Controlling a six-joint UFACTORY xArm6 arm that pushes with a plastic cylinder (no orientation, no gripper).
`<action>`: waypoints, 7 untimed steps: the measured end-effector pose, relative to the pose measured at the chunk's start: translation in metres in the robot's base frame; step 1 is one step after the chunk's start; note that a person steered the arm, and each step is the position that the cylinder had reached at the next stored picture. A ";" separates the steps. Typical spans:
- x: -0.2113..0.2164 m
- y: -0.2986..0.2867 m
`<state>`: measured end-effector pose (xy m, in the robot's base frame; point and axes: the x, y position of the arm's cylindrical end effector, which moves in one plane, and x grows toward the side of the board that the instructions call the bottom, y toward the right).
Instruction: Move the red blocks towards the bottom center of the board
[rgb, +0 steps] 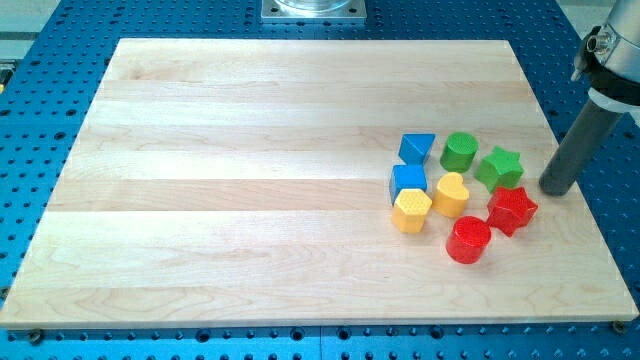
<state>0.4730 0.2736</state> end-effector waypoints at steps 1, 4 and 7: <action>0.006 -0.010; 0.032 -0.065; 0.069 -0.067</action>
<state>0.5419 0.2062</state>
